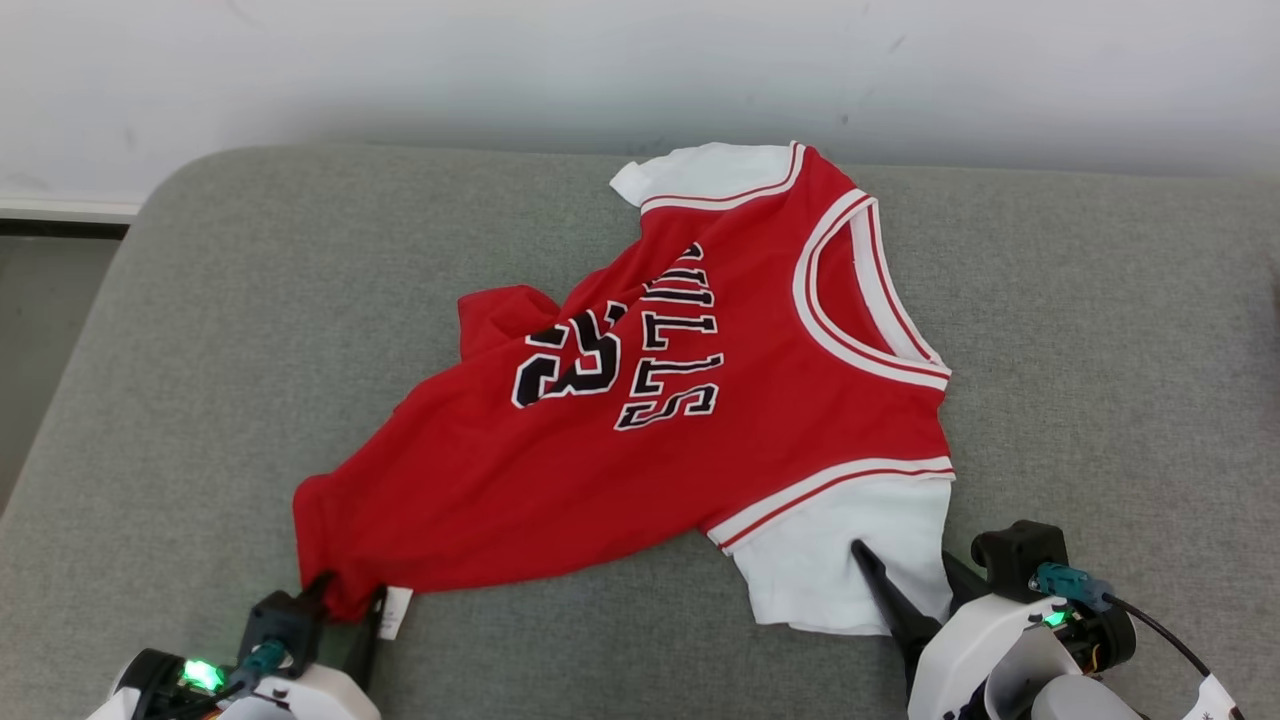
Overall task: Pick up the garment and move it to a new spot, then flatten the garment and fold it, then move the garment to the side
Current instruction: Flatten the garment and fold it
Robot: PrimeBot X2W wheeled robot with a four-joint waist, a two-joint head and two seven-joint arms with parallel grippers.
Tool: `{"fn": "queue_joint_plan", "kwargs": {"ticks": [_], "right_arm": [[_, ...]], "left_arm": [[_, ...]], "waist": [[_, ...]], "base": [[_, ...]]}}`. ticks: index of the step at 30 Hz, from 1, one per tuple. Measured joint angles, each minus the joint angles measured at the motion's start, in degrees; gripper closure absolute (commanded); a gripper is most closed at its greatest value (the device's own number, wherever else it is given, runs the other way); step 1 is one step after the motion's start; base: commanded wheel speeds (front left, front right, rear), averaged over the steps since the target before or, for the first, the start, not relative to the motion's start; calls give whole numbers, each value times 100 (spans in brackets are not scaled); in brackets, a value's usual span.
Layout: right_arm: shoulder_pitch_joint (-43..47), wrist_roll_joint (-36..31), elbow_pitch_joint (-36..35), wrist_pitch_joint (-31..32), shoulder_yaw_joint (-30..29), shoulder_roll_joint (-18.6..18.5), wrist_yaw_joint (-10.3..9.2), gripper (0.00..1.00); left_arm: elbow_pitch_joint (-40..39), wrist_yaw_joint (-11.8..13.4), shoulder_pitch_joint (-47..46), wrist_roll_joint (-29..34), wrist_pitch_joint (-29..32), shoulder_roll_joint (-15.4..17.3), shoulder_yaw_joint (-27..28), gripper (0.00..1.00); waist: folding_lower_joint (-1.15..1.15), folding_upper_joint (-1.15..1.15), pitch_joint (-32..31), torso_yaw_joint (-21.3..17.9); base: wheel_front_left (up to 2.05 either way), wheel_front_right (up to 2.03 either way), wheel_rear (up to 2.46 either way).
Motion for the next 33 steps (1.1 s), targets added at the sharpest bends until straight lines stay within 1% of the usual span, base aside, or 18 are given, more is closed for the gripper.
{"fn": "queue_joint_plan", "kwargs": {"ticks": [1, 2, 5, 6, 7, 8, 12, 16, 20, 24, 26, 29, 33], "right_arm": [[-12, 62, -2, 0, 11, 8, 0, 74], [-16, 133, -9, -8, 1, 25, 0, 99], [-16, 332, -45, -38, 9, 64, 3, 100], [-16, 435, -82, -52, 14, 97, 7, 100], [-10, 512, -114, -64, 16, 97, 7, 100], [1, 635, -157, -107, -1, 93, 8, 100], [41, 1152, -465, -266, -202, 52, 11, 100], [106, 1638, -943, -365, -492, -132, 16, 100], [236, 2095, -1537, -347, -744, -330, 23, 100], [508, 2466, -2162, -289, -1087, -552, 23, 100], [665, 2590, -2473, -250, -1292, -656, 23, 100], [904, 2697, -2958, -196, -1602, -791, 23, 100], [1196, 2748, -3682, -86, -2057, -898, 23, 100]], "left_arm": [[9, 0, -9, -4, 0, -5, -14, 29], [21, 0, -14, -4, 1, -5, -26, 49], [40, 1, -38, -5, 1, -15, -56, 70], [51, 2, -52, -7, 1, -21, -69, 75], [69, 11, -64, -11, 1, -21, -76, 93], [90, 19, -78, -12, 1, -21, -80, 100], [170, 38, -136, -70, -4, -7, -69, 100], [138, 43, -136, -213, -5, 23, -10, 100], [-254, -83, -2, -433, 83, 5, 30, 100], [-962, -253, 210, -680, 476, 5, -83, 100], [-1413, -313, 315, -836, 770, 8, -125, 100], [-2246, -372, 476, -1317, 1359, -24, -187, 100], [-3595, -421, 714, -2249, 2257, -43, -293, 100]], "waist": [[0, 0, 9, 4], [0, 0, 21, 7], [0, 0, 43, 7], [0, 0, 44, 4], [0, 0, 42, 0], [0, 0, 38, -4], [0, 0, -10, -32], [0, 0, -112, -77], [0, 0, -257, -130], [0, 0, -426, -135], [0, 0, -527, -124], [0, 0, -690, -108], [0, 0, -922, -116]], "base": [[0, 0, 0], [0, 0, 0], [0, 0, 0], [0, 0, 0], [0, 0, 0], [0, 0, 0], [0, 0, 0], [0, 0, 0], [0, 0, 0], [0, 0, 0], [0, 0, 0], [0, 0, 0], [0, 0, 0]]}}
